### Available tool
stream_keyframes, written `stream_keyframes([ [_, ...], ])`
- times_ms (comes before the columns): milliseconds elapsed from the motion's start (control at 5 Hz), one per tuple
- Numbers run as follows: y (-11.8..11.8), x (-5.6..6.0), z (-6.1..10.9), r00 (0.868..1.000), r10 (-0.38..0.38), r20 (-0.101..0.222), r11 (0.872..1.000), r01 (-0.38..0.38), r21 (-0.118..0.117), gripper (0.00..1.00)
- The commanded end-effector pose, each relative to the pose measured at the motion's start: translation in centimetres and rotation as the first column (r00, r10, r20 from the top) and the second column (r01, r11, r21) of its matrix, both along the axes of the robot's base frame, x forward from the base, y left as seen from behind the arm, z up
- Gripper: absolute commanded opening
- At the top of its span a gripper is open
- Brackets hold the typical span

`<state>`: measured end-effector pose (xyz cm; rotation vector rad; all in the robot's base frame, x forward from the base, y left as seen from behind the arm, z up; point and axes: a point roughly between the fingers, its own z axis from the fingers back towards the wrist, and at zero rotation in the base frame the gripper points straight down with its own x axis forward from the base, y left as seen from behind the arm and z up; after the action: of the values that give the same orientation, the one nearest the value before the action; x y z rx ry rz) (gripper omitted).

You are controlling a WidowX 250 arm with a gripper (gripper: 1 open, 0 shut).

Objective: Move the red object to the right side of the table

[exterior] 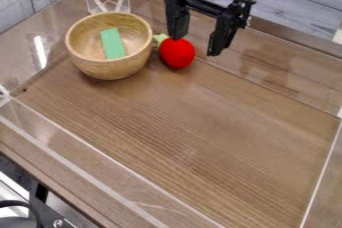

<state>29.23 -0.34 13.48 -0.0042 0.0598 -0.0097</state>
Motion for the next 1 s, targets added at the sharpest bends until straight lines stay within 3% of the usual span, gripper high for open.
stream_keyframes([
  [0, 0.4, 0.2, -0.6, 0.997, 0.076, -0.019, 0.997, -0.076, -0.009, 1.00],
  [200, 1.0, 1.6, -1.4, 0.973, 0.230, -0.023, 0.972, -0.231, -0.036, 1.00],
  [400, 3.1, 3.3, -1.5, 0.924, 0.381, -0.015, 0.922, -0.382, -0.062, 1.00],
  [800, 7.5, 5.2, -3.1, 0.761, 0.647, -0.037, 0.755, -0.647, -0.103, 1.00],
])
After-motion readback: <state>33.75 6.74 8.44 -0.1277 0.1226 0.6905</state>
